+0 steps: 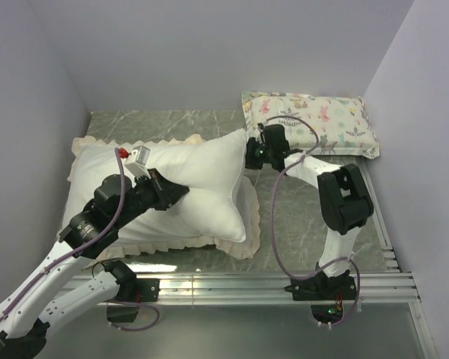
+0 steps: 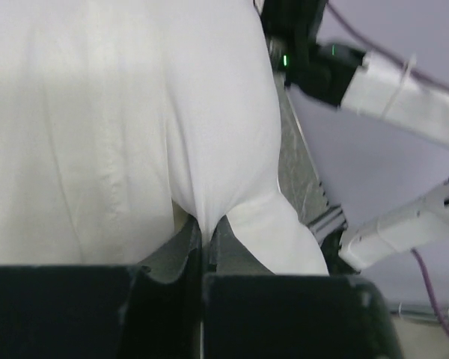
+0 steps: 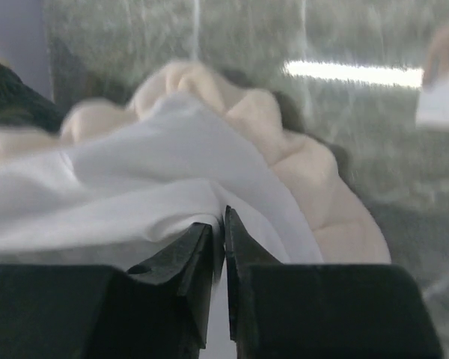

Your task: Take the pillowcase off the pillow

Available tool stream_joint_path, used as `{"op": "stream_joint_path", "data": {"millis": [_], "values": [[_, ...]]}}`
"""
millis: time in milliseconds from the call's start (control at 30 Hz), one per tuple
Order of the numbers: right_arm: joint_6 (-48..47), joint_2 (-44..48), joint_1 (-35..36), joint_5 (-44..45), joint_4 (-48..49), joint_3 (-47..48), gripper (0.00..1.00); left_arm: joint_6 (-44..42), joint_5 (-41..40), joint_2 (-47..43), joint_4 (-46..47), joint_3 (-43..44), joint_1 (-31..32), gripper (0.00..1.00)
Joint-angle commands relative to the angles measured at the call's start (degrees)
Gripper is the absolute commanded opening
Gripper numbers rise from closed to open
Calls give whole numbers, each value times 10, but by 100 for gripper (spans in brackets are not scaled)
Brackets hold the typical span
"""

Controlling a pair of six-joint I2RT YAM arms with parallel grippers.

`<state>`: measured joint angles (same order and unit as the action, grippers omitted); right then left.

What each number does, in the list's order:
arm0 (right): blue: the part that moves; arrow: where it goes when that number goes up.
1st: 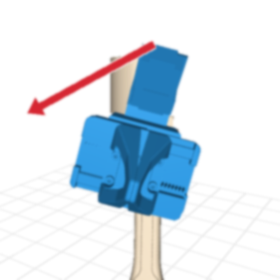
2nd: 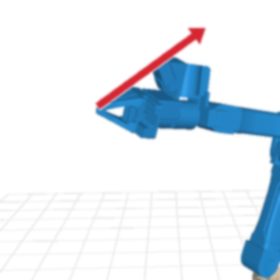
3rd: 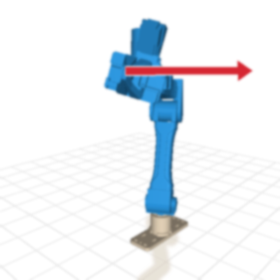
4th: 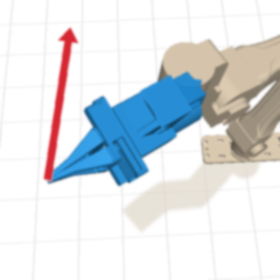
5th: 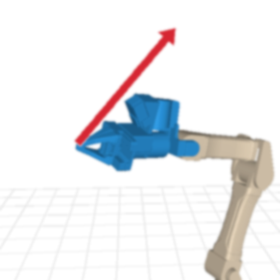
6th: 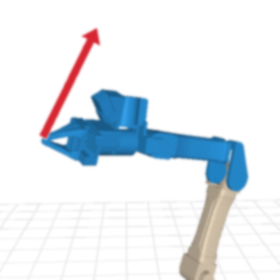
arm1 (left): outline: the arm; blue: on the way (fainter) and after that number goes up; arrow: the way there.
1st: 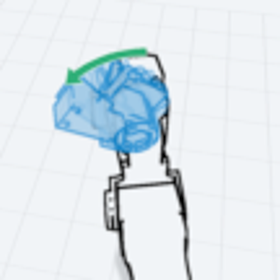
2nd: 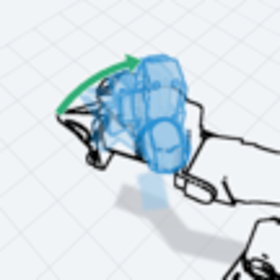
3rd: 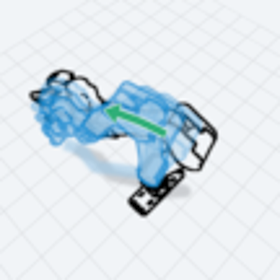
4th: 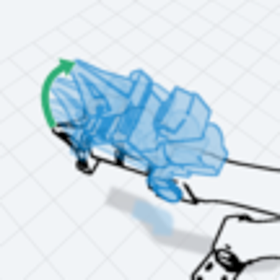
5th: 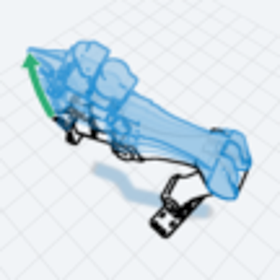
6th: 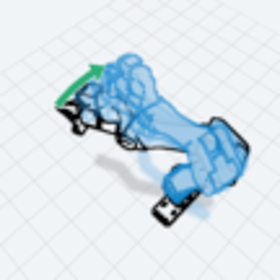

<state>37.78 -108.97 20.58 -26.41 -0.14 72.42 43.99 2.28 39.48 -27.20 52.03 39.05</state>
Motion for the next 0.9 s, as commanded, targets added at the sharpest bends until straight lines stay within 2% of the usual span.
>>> {"op": "stream_joint_path", "data": {"millis": [0, 33, 100, 133, 167, 267, 400, 467, 600, 800, 867], "values": [[18, 81, 8, 37, 128, -93, 21, 62, -65, -10, 199, -9, 8, 0], [22, 110, 10, 31, 139, -132, 25, 68, -82, 3, 226, -17, 9, 0], [29, 145, 10, 16, 162, -169, 41, 81, -134, 30, 268, -21, 9, 1], [29, 183, 9, 13, 166, -196, 46, 80, -143, 64, 294, -18, 9, 1], [27, 204, 9, 8, 165, -206, 56, 82, -155, 83, 309, -8, 8, 1], [16, 285, 7, 21, 125, -226, 72, 86, -155, 150, 343, 7, 10, 1], [11, 398, -9, 85, 27, -245, 78, 87, -166, 202, 368, 15, 15, 0], [12, 439, -28, 104, 8, -259, 81, 85, -164, 224, 377, 19, 15, 1], [-23, 535, -28, 117, -21, -264, 88, 66, -90, 291, 374, 64, 25, 0], [-96, 522, 29, 167, -88, -216, 91, 26, -15, 429, 341, 175, 63, 2], [-106, 511, 45, 184, -88, -216, 92, 16, -22, 440, 312, 203, 74, 10]]}}
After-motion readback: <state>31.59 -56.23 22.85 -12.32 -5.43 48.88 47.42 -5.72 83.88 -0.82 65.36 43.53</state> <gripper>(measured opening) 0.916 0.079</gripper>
